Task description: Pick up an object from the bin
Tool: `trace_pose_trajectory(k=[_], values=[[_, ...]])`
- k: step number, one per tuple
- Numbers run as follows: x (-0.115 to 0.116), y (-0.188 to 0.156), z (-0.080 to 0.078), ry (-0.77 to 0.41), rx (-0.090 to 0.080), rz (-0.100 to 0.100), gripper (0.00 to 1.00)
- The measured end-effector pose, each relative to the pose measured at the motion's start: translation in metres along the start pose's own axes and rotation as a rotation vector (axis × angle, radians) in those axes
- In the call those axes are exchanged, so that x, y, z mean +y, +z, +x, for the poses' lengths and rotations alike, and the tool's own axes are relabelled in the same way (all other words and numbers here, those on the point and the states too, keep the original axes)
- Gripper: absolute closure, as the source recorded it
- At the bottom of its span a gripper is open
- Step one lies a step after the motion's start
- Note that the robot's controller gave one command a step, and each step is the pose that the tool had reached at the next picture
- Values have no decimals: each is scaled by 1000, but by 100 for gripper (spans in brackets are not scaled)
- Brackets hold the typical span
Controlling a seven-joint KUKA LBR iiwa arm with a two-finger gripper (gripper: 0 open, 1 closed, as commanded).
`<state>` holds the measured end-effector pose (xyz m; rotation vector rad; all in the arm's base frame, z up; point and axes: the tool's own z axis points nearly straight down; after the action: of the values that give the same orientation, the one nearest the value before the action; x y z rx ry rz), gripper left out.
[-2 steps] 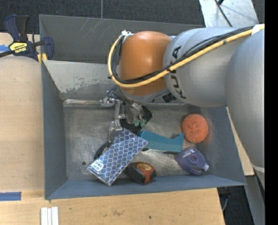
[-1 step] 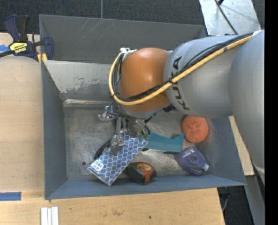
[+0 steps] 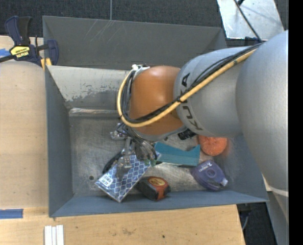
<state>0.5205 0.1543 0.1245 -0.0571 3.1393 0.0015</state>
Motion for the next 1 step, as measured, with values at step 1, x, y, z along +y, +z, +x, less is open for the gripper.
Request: trace_pose_trajectory(k=[1], values=[[-37, 43, 22, -444, -49, -16, 100]])
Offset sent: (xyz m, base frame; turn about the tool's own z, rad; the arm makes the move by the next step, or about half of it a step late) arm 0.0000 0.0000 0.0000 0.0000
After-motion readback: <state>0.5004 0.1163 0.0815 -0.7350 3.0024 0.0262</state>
